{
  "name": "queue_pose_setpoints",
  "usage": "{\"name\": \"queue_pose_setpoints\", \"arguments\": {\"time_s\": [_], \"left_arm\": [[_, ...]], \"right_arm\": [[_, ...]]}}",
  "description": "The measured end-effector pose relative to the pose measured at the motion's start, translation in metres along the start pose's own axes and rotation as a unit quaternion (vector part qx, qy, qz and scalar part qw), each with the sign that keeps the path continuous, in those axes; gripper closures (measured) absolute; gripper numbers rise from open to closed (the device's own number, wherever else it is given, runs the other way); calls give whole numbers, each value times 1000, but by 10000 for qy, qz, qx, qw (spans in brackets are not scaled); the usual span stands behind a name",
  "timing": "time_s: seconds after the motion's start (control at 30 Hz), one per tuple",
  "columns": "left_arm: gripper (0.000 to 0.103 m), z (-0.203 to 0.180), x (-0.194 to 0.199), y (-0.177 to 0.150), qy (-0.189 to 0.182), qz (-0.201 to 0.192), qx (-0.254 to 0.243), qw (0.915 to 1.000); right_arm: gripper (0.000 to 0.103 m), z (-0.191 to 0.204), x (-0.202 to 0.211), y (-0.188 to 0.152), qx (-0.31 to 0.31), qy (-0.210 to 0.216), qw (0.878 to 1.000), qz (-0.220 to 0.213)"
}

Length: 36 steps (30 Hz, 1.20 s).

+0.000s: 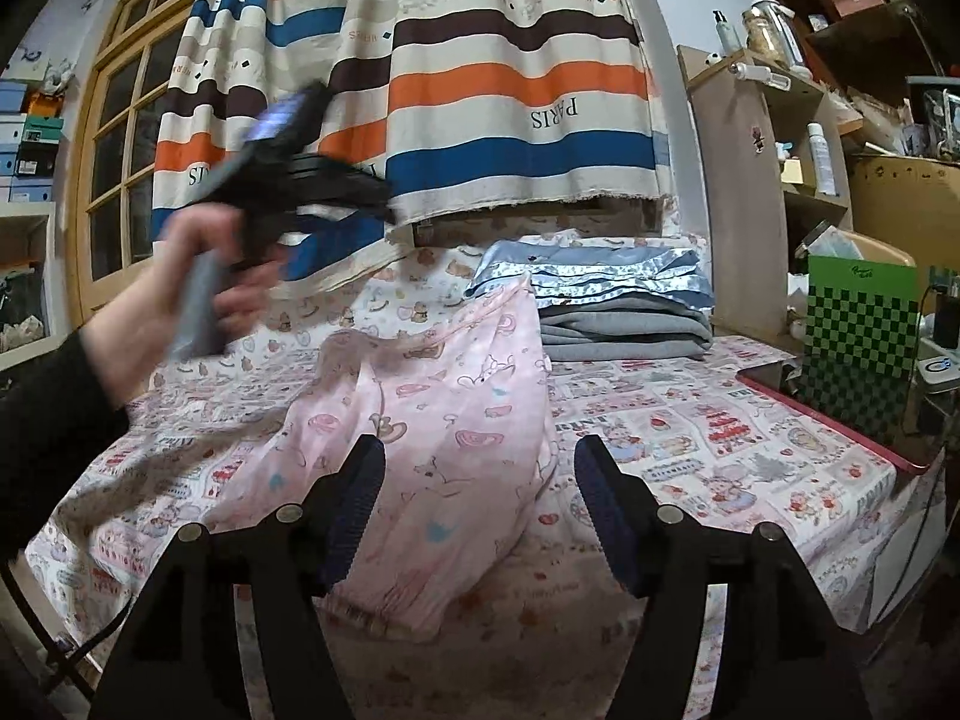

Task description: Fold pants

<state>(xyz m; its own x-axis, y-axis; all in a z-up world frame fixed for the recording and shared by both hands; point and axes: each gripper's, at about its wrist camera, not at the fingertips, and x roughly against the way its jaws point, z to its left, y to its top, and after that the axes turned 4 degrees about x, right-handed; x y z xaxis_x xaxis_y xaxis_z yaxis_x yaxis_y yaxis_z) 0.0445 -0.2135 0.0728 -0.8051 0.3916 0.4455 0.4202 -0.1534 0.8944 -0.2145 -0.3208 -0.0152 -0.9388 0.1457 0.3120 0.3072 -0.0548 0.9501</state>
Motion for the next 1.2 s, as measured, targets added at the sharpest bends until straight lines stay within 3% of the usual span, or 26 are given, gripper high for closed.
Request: {"name": "queue_pose_setpoints", "arguments": {"time_s": [0.3, 0.53, 0.7, 0.8, 0.83, 0.9, 0.93, 0.97, 1.1, 1.2], "left_arm": [[43, 26, 65, -98, 512, 292, 366, 9976], [43, 8, 98, -156, 215, 355, 733, 9964], [44, -12, 94, -173, -491, 755, 1020, 9907], [44, -26, 89, -178, -633, 861, 981, 9894], [49, -29, 86, -179, -611, 892, 963, 9895], [69, -31, 77, -181, -536, 1033, 980, 9884], [87, -30, 75, -182, -509, 1094, 1015, 9875], [96, -28, 75, -184, -465, 1096, 1064, 9872], [100, -24, 91, -188, -182, 761, 1043, 9915], [100, -22, 100, -192, 27, 650, 1017, 9927]], "right_arm": [[36, -4, -15, 7, -230, 526, 9983, 101], [36, -19, -17, 4, -260, 306, 9989, 224], [36, -24, -24, 5, -369, 484, 9975, 348], [36, -20, -26, 6, -345, 694, 9963, 382], [36, -20, -28, 5, -353, 764, 9956, 405], [36, -19, -31, 4, -398, 899, 9939, 494], [36, -19, -33, 2, -422, 915, 9935, 529], [39, -19, -34, 1, -441, 917, 9933, 545], [71, -18, -47, -2, -437, 919, 9913, 832], [85, -17, -53, -6, -497, 899, 9902, 942]]}}
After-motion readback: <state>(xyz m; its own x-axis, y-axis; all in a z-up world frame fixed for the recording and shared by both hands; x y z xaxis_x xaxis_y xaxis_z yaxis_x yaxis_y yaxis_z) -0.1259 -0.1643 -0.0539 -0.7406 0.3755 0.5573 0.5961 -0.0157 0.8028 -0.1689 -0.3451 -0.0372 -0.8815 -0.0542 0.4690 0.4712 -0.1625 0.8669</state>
